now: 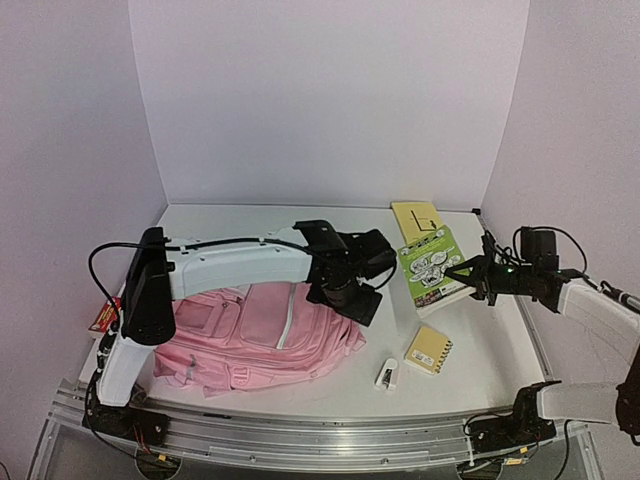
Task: Pack the student bag
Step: Pick up the book from the center of the board, then place the book in the student bag.
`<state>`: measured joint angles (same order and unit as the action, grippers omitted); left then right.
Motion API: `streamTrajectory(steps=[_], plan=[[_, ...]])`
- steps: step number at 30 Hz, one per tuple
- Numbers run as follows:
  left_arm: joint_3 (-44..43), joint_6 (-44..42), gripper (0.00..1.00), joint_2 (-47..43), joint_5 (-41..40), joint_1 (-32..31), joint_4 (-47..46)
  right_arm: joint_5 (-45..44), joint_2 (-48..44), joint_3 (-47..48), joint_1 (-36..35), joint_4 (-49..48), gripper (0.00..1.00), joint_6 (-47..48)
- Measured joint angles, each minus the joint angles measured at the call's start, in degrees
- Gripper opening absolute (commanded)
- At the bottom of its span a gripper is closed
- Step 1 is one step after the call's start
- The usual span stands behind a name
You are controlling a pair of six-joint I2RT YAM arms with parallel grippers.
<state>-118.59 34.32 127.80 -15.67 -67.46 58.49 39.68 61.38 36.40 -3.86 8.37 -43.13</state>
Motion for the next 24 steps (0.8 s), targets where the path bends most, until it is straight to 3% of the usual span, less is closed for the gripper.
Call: streamTrajectory(steps=[3,7,13,15,19,24], plan=[[-0.09,0.44,0.72,3.13,-1.22,-0.47,3.27,0.18,-0.54,0.0,0.0,1.42,0.0,0.99],[0.88,0.96,0.4,3.77,-1.3,-0.2,2.82,0.6,-0.54,-0.11,0.0,3.44,0.0,1.98],[1.04,3.21,0.23,3.69,-2.5,0.31,3.5,1.47,-1.37,-0.22,0.0,5.36,0.0,3.15],[2.08,3.51,0.22,3.03,-2.53,0.32,3.01,1.92,-2.13,-0.22,0.0,5.93,0.0,3.36],[6.01,3.59,0.31,-0.08,-1.32,0.84,0.43,2.65,-3.31,-0.22,0.0,6.35,0.0,3.77],[13.67,3.63,0.27,-6.09,3.59,3.11,-5.03,3.2,-3.64,-0.47,0.0,6.34,0.0,4.08]])
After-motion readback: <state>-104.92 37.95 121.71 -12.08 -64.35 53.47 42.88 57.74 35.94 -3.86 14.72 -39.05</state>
